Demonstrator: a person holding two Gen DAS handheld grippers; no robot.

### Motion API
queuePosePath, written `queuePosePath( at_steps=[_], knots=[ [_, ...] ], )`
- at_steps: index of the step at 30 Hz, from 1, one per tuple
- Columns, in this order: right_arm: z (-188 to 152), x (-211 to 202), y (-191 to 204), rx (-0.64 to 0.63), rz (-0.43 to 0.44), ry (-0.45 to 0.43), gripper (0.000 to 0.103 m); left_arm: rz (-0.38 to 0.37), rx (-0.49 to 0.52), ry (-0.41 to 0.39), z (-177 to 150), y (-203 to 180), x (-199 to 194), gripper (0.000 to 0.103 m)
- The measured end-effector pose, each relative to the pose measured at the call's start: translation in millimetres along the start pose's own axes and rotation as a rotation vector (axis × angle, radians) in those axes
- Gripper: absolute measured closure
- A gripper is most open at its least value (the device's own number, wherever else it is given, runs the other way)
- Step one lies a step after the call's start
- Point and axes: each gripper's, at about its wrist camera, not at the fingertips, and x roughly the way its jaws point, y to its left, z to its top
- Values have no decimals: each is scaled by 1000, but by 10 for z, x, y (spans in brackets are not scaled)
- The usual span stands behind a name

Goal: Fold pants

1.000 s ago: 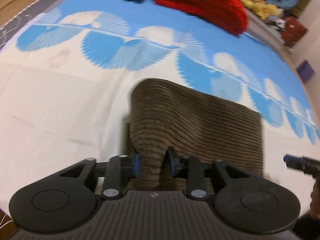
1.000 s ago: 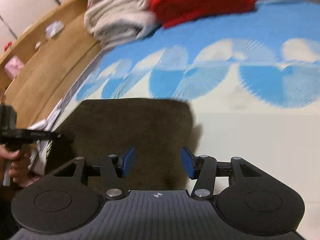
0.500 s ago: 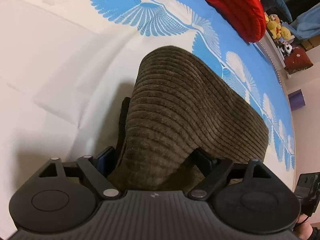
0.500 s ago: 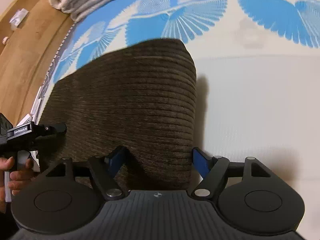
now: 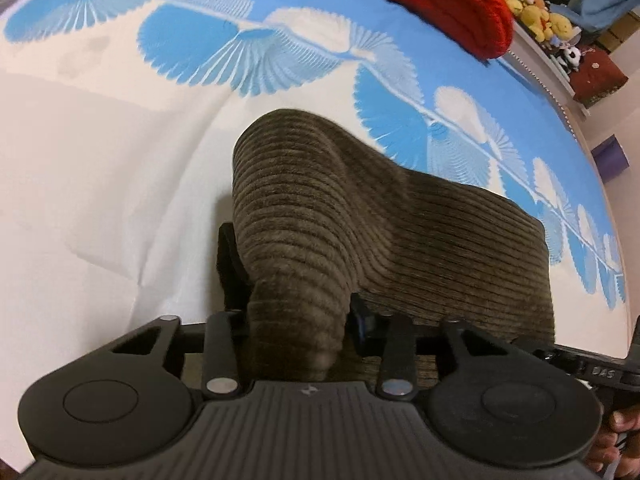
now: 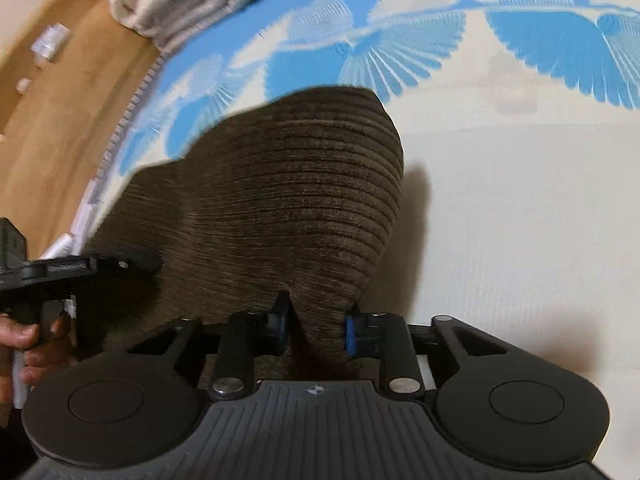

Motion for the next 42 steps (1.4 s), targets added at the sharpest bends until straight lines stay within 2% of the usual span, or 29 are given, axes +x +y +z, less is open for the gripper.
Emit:
queuePosePath(
  at_steps=[4,8,14,18,21,22,23,24,25,26,27,28,29,31,33,35,36,38,39,40,42],
  knots=[
    [13,-352,24,-19,51,-60,80,-13,34,-23,3,-343,-94,64],
    [29,-810,-128,-9,67,-136,80,-75,55,-55,22,-785,-136,64],
    [83,-1571,-625,33,28,-276,80,-199,83,-69,-13,-1621,3,65],
    [104,-1898,-1069,90,-34,-318,80,-275,147,-30,-82,-2176,211,65],
    [145,-2098,-1389,141,-93,-339,80,-305,179,2,-116,-2432,388,65],
    [161,-2135,-1464,143,-114,-346,79,-301,183,14,-110,-2489,470,62],
    [163,-2108,-1502,138,-137,-346,79,-269,194,19,-111,-2545,538,56],
    [178,-2093,-1565,137,-172,-339,74,-206,212,3,-119,-2582,578,53],
    [200,-2052,-1624,148,-236,-336,66,-100,245,-45,-129,-2617,586,52],
    [205,-2035,-1658,160,-332,-356,66,12,292,-96,-138,-2675,573,52],
    [212,-2037,-1669,157,-420,-382,67,64,331,-136,-156,-2717,550,52],
    [212,-2046,-1672,145,-469,-397,67,68,357,-168,-161,-2751,507,53],
    [210,-2054,-1664,132,-458,-400,67,32,373,-178,-171,-2778,467,58],
    [201,-2028,-1579,76,-380,-382,67,-61,409,-150,-202,-2826,454,63],
    [139,-1940,-1466,-51,-343,-323,67,-112,487,-99,-306,-2903,522,72],
    [78,-1739,-1368,-154,-312,-229,67,-71,577,-5,-453,-2926,730,80],
    [34,-1602,-1349,-181,-306,-164,67,-4,612,70,-544,-2924,916,82],
    [-35,-1325,-1361,-221,-334,-20,67,71,672,151,-705,-2918,1131,82],
    [-128,-1158,-1390,-254,-369,74,69,79,699,152,-730,-2951,1138,82],
    [-219,-1032,-1399,-310,-398,128,69,82,705,151,-724,-2954,1102,82],
    [-205,-1030,-1341,-349,-407,127,69,75,677,148,-659,-2978,1030,82]
  ],
)
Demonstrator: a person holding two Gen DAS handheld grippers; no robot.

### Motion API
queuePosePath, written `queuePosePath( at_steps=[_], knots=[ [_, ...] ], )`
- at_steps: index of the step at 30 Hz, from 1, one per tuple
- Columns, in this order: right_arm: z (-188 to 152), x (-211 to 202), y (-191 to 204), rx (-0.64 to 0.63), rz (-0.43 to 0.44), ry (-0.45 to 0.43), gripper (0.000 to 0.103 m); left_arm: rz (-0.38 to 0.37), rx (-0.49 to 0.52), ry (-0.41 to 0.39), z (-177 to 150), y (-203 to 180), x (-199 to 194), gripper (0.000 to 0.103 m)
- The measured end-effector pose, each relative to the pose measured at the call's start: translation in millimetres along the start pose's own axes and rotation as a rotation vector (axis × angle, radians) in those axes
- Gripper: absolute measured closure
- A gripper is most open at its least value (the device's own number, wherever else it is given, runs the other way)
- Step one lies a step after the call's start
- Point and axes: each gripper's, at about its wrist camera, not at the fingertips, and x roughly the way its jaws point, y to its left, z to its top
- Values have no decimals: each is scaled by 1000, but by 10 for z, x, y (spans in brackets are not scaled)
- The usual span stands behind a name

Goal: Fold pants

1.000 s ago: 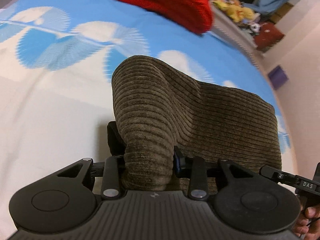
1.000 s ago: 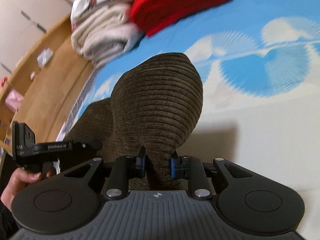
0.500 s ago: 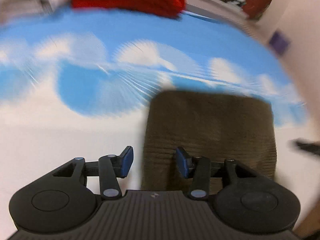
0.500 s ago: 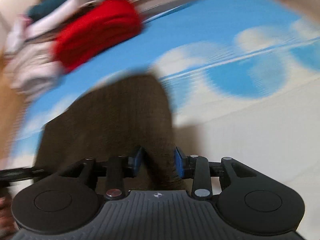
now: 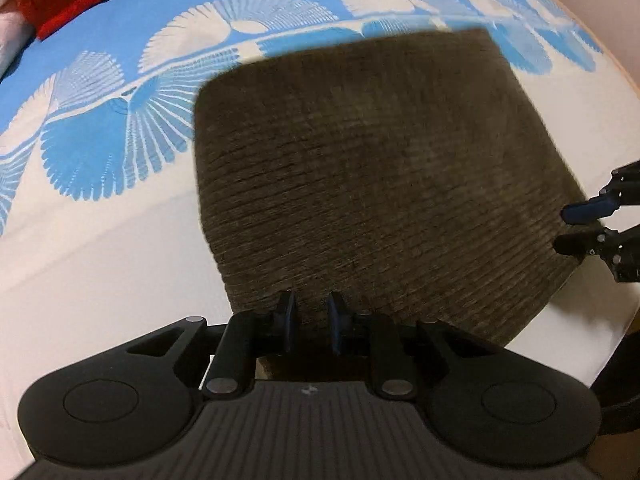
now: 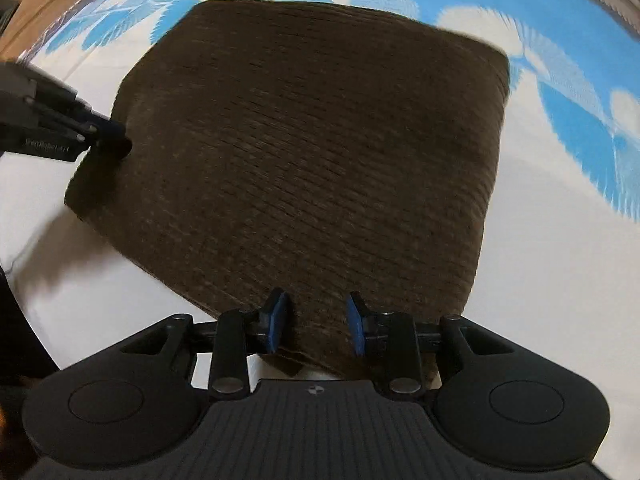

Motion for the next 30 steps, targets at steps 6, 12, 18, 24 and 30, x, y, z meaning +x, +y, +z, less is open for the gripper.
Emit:
queuePosePath(
  at_steps=[6,12,18,24,30],
  knots=[
    [352,-424,-382,184,-36,-306,68,54,-96,-207,170,102,-308,75],
    [769,-79,-775,340,-145,-369,68,32,-183,-258,327,106,-228,75],
    [976,409,-875,355,-227,-299,67,88,-164,-147,322,209,124,75],
    [1087,572,-906,329,-277,-293,67,67,-179,-129,335,292,173,75],
    [1067,439,-927,344,-288,-322,64,27,-237,-264,426,436,-117,74]
  ],
)
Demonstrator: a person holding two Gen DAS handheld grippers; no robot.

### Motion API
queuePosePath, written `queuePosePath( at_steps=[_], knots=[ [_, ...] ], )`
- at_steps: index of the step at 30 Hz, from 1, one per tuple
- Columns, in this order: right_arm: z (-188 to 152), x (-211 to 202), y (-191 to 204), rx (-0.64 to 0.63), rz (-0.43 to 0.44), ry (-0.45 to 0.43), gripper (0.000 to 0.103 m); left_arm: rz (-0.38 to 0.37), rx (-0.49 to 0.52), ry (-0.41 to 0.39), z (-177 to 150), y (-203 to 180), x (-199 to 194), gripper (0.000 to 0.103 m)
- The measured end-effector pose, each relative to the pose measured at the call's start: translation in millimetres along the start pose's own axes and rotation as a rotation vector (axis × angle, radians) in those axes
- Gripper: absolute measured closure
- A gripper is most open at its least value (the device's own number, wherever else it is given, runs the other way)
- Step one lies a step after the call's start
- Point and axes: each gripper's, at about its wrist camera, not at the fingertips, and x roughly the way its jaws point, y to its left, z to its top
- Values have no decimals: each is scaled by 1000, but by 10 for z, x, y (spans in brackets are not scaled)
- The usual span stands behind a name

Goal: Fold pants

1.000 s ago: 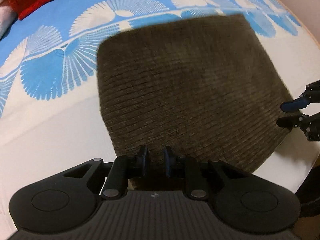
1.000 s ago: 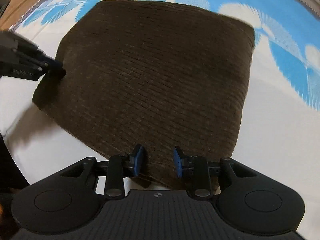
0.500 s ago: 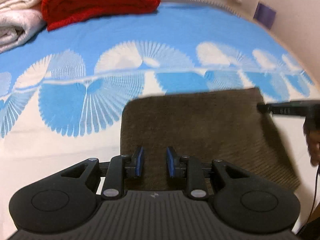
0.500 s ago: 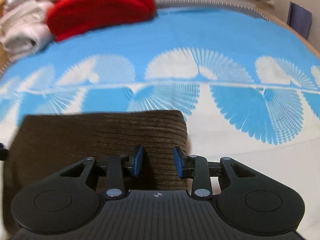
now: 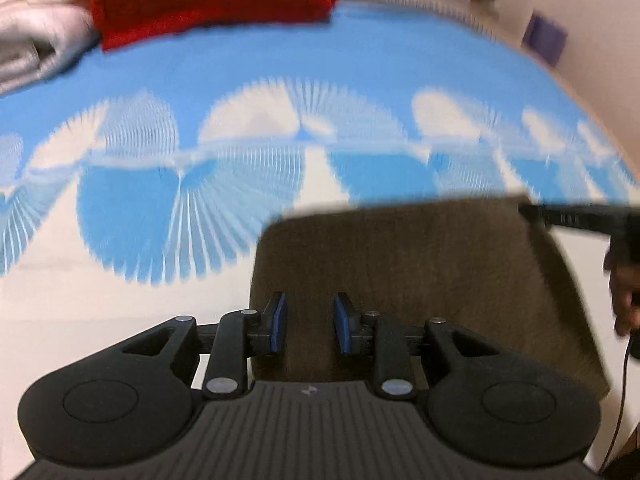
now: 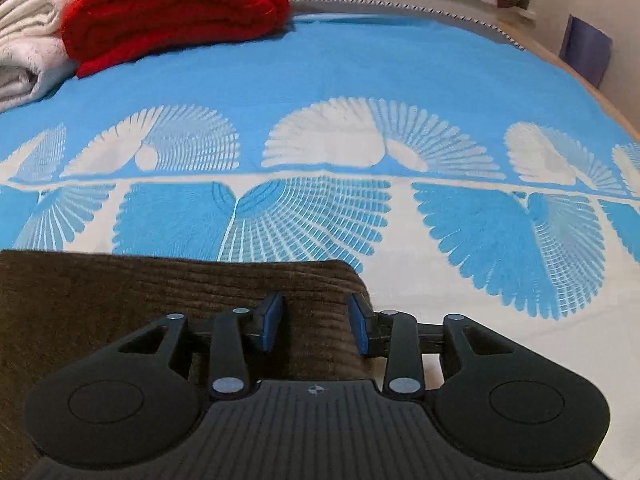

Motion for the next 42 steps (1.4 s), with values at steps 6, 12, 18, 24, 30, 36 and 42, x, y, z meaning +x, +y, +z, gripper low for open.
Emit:
queuePosePath(
  at_steps=[6,12,18,24,30,36,42],
  knots=[
    [-17,-528,-50,12,41,-121,61,15,-33,76,-93,83,298,67],
    [-264,-999,-8,-37,170,-46,54,-35,82,33,-90,-44,-183,68],
    [-971,-802,228,-255,180,292,45,-36,265,138,-449,-203,-40,67],
    [-1101,-922,126,-193,143,255,43,-70,310,212,-758,-314,-123,67],
    [-1088,-1445,176,-141,96,130,34,50,424,53,-1001,-535,-773,35],
    [-1244,-2487,198,-32,106,-200,5,106,254,-213,-1398,-690,-1702,12],
    [-1791,-2809,178,119,120,-310,1,96,26,-265,-1842,-836,-1912,0]
  ],
)
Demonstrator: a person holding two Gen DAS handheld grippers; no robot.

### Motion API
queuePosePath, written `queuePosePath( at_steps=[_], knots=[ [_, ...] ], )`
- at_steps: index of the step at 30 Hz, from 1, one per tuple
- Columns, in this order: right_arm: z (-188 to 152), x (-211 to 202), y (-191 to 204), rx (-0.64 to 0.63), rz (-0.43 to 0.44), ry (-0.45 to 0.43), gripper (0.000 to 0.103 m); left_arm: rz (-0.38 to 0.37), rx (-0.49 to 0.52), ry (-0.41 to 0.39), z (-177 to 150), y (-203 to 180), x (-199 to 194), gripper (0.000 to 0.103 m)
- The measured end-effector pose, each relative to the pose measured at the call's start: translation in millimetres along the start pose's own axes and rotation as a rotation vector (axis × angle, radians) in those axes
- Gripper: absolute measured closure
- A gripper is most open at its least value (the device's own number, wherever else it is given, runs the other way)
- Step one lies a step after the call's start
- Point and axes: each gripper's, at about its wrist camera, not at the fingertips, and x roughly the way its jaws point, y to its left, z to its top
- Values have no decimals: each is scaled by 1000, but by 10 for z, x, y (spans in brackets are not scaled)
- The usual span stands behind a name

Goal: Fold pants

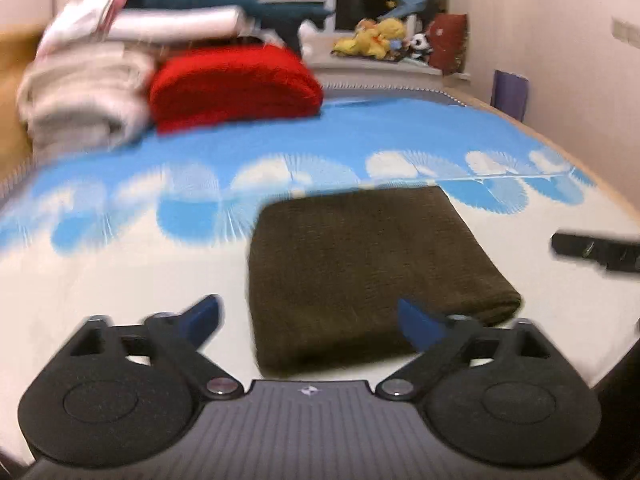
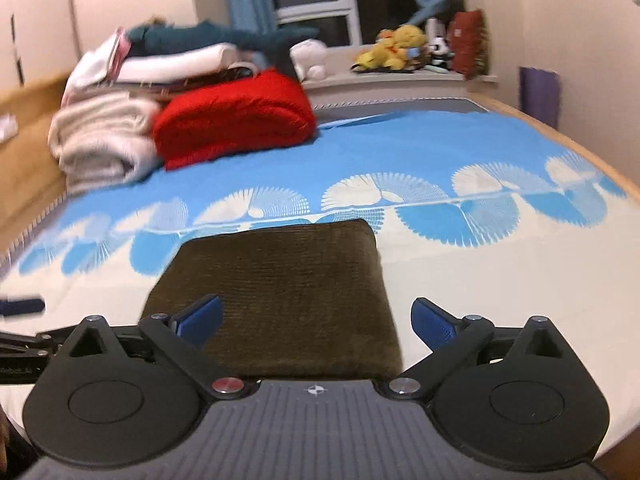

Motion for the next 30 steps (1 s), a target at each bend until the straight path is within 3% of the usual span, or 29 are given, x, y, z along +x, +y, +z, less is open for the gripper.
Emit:
queuePosePath(
  at_steps=[2,4,7,12,30],
  knots=[
    [-186,38,-1,-1,-39,37,1,5,-2,111,-67,-26,124,0],
    [-283,150,55,-25,-92,129,1,46,-4,121,-55,25,168,0],
    [-341,273,102,-63,-102,164,1,111,-11,144,-21,81,286,0],
    [-371,369,129,-61,-113,192,1,117,-71,209,-56,121,431,0],
    [-382,458,174,-75,-100,213,1,99,-81,214,-82,102,571,0]
  ],
)
